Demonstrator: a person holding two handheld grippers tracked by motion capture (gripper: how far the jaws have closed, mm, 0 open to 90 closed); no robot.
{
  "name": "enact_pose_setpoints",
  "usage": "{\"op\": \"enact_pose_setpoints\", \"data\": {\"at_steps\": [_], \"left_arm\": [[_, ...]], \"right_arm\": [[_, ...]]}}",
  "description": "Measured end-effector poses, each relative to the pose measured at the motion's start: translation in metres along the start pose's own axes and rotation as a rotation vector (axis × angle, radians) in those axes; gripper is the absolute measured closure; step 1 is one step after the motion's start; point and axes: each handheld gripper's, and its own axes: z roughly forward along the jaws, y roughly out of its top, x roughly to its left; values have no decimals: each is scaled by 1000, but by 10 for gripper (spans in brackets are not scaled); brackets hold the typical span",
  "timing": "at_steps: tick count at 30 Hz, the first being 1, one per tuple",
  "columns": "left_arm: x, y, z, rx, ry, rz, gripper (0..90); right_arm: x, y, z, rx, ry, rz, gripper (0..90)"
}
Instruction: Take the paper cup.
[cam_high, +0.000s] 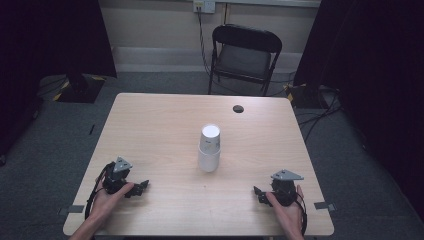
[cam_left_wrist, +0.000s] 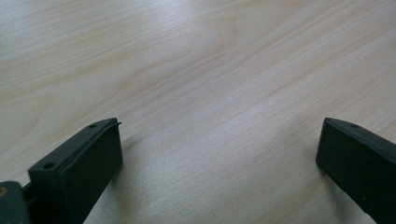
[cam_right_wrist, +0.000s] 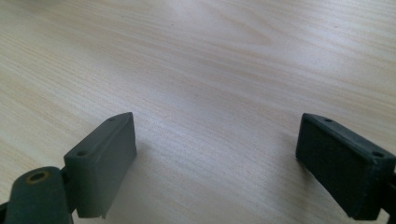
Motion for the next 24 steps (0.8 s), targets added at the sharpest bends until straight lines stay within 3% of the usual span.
{"op": "enact_pose_setpoints", "data": {"at_steps": [5,8,9,12,15,18,20,24], "left_arm": [[0,1,-1,-5,4,-1,38],[0,1,-3,-10,17,-14,147],[0,1,-5,-10,17,-24,147],[1,1,-10,0,-27,-62,170],[-1,3,-13,6,-60,-49,182],[-6,7,-19,-19,-93,-39,183],[-12,11,-26,-68,-139,-6,187],[-21,16,-33,-113,-164,31,208]], "right_arm": [[0,0,0,-1,-13,8,118],[0,0,0,-1,-13,9,117],[0,0,0,-1,-13,9,117],[0,0,0,0,-16,10,118],[0,0,0,0,-17,13,118],[0,0,0,0,-17,13,118],[0,0,0,0,-17,13,118],[-1,1,1,-1,-13,9,117]]}}
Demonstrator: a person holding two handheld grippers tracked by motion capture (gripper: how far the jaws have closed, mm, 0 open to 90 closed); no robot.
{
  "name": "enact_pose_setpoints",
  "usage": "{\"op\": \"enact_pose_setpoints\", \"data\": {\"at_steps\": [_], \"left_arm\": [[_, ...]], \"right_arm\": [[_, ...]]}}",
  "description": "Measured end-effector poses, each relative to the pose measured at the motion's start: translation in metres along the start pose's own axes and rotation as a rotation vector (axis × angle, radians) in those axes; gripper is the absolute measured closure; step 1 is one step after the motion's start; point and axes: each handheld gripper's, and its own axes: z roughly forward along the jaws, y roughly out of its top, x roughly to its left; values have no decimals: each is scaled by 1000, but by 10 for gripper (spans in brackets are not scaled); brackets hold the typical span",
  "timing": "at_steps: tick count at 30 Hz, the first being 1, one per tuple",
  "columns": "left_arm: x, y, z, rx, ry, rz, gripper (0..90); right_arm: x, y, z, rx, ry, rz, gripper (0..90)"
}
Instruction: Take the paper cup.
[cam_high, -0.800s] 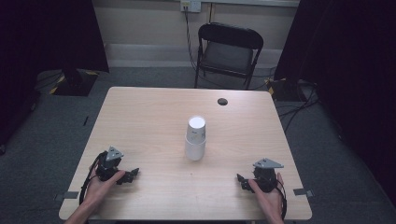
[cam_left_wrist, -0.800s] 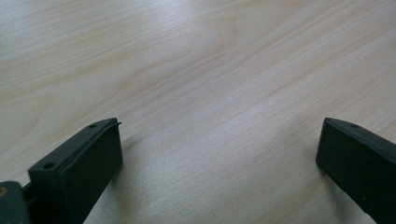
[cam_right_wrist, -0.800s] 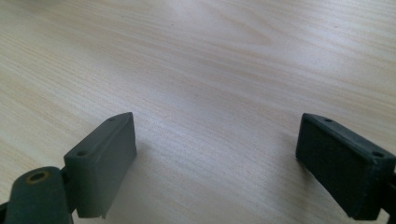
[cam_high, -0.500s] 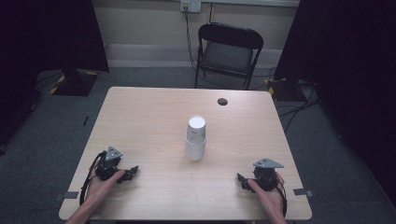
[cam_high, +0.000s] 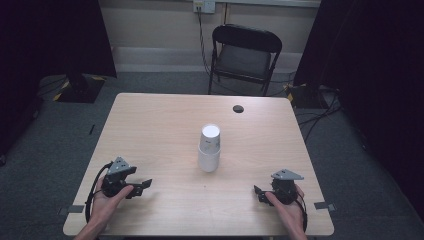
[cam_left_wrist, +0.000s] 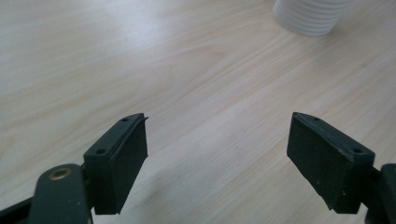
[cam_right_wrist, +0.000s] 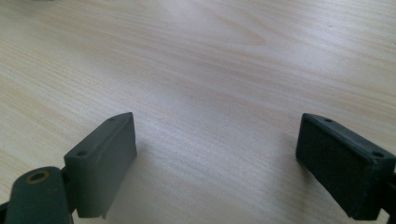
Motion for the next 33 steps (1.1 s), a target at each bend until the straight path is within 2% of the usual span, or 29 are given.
{"op": "enact_pose_setpoints", "data": {"at_steps": [3,4,6,7,10,11,14,17,19,22,24,26,30,33], "left_arm": [[-5,4,-2,-11,-20,11,251],[-6,5,-3,-15,-30,0,251],[-8,7,-4,-44,-78,-36,252],[-9,8,-5,-53,-86,-32,254],[-16,15,-5,-83,-119,20,259],[-22,20,-7,-97,-119,61,280],[-26,23,-6,-100,-129,71,291],[-32,30,-3,-98,-159,52,306],[-36,37,-2,-99,-174,75,306],[-42,48,-2,-114,-179,128,302],[-44,54,-1,-130,-167,147,296],[-45,61,0,-154,-184,151,292],[-49,74,4,-180,-170,177,268],[-52,82,9,-197,-180,165,259]], "right_arm": [[0,0,0,0,0,0,118],[0,0,0,0,1,0,118],[0,0,0,0,0,0,118],[0,0,0,0,0,1,118],[0,0,0,0,0,1,118],[0,1,1,0,0,1,118],[0,1,1,0,0,1,118],[0,0,1,-1,0,1,118],[0,0,1,-1,-1,1,118],[0,0,1,-1,0,1,118],[0,0,1,-1,0,1,118],[0,1,1,0,0,1,117],[0,0,1,-1,-1,1,118],[0,0,1,-1,-1,1,118]]}}
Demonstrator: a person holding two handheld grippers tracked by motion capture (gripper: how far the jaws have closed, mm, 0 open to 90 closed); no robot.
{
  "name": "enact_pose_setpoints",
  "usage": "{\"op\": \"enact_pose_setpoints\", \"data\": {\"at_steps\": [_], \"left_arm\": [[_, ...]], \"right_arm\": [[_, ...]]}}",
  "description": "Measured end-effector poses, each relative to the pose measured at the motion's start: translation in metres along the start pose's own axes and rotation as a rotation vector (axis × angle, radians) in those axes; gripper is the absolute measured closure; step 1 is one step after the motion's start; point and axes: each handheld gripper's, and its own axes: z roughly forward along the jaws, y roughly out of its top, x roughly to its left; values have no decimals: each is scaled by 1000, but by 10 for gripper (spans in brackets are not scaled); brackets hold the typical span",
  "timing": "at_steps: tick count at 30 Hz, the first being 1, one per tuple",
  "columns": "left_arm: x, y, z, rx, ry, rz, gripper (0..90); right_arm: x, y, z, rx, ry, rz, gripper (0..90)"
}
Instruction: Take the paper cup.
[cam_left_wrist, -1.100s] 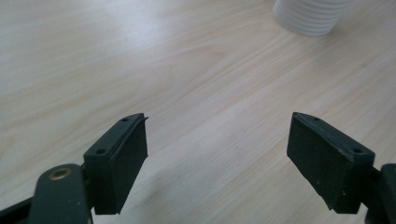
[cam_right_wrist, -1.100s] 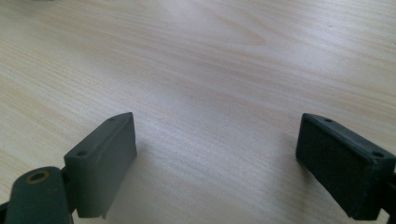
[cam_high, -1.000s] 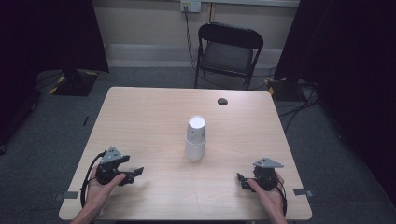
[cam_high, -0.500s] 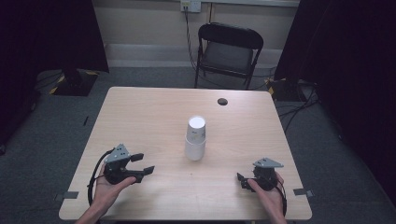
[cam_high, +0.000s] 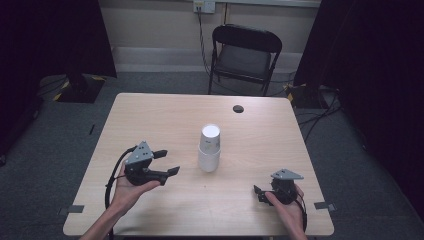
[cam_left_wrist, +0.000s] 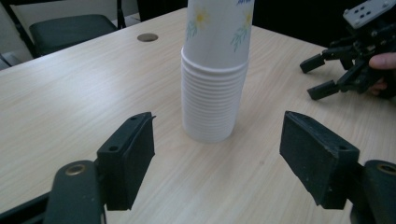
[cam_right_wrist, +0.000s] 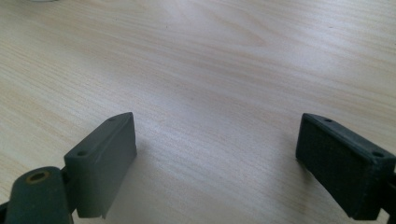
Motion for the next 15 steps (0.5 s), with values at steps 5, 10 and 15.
{"op": "enact_pose_setpoints", "data": {"at_steps": [5,10,15], "left_arm": [[0,8,11,33,-23,-4,206],[1,16,19,25,-23,-6,204],[1,27,28,2,-41,-9,200]], "right_arm": [[0,0,0,0,0,1,118],[0,0,0,0,0,1,118],[0,0,0,0,0,1,118]]}}
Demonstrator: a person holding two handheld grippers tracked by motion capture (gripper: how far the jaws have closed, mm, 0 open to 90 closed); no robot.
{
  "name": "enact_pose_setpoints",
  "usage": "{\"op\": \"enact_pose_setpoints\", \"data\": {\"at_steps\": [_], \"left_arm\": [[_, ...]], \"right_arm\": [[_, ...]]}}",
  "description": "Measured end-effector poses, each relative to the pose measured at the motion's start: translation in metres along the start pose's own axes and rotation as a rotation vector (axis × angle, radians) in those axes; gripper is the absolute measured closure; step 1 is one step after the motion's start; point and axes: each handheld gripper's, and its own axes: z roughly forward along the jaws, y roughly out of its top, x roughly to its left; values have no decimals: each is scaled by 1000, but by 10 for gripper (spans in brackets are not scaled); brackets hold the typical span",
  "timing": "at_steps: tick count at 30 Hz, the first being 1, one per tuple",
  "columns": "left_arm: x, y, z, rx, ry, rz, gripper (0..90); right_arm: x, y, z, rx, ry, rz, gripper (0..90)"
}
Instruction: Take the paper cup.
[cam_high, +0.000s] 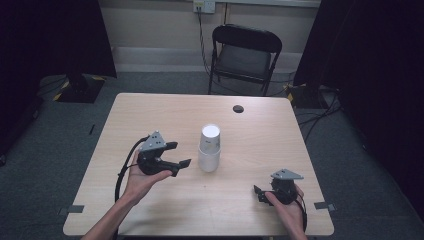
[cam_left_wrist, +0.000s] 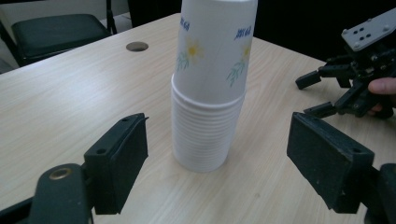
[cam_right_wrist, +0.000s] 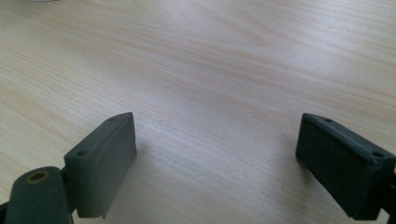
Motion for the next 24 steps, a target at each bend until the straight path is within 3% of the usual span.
{"op": "enact_pose_setpoints", "data": {"at_steps": [2,4,15,24], "left_arm": [[-1,4,4,-1,-17,-3,203],[-3,8,9,10,-1,23,207],[-1,25,36,-22,-24,11,166],[-3,45,55,-36,-12,35,162]], "right_arm": [[0,0,0,0,0,-1,118],[0,0,0,0,0,-1,118],[0,0,0,0,1,-3,118],[0,0,0,-1,1,-4,120]]}}
